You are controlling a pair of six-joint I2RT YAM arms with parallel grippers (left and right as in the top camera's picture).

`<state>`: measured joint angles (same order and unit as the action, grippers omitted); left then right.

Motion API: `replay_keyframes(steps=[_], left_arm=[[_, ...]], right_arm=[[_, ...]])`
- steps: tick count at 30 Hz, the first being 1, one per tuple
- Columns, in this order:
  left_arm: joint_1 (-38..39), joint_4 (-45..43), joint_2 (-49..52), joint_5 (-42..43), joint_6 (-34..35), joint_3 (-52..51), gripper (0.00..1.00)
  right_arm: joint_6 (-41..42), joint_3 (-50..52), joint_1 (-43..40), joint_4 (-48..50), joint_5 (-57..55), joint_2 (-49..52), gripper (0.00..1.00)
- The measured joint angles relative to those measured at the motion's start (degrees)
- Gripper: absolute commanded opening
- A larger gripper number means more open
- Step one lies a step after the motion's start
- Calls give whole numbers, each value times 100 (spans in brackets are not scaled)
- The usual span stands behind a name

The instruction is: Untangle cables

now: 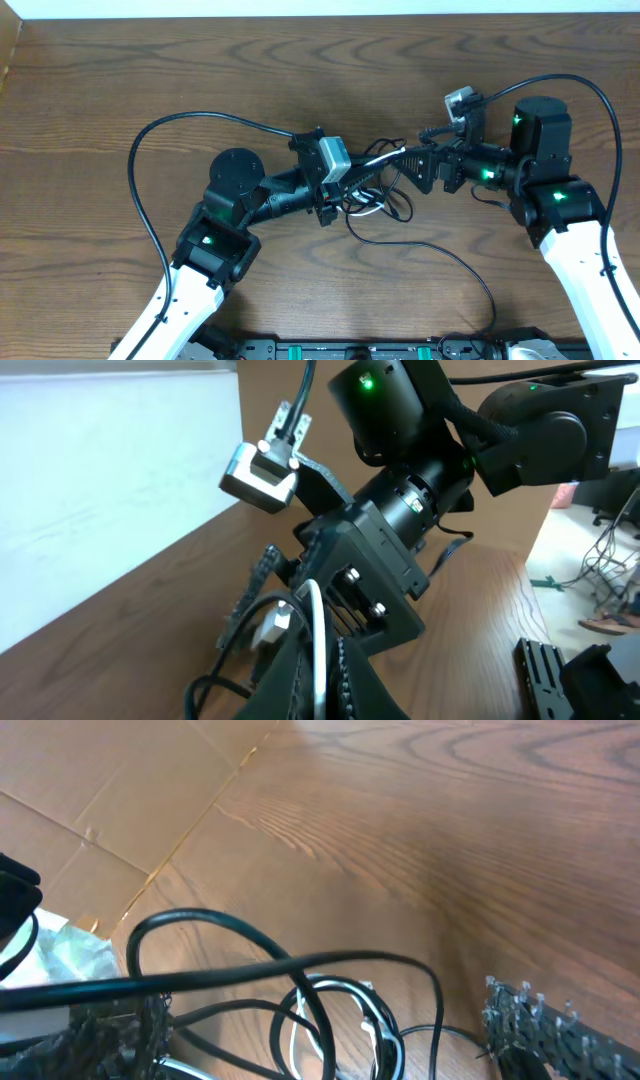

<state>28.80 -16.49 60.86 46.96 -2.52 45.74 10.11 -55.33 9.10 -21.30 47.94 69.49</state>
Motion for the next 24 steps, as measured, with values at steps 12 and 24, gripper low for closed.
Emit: replay_keyframes(steps=[12, 24], left_arm=[[68, 599, 308, 638, 105, 0, 8], [219, -184, 461, 887, 109, -7, 8]], right_arm=[[625, 0, 2, 343, -39, 11, 99], [682, 0, 2, 264, -39, 11, 99]])
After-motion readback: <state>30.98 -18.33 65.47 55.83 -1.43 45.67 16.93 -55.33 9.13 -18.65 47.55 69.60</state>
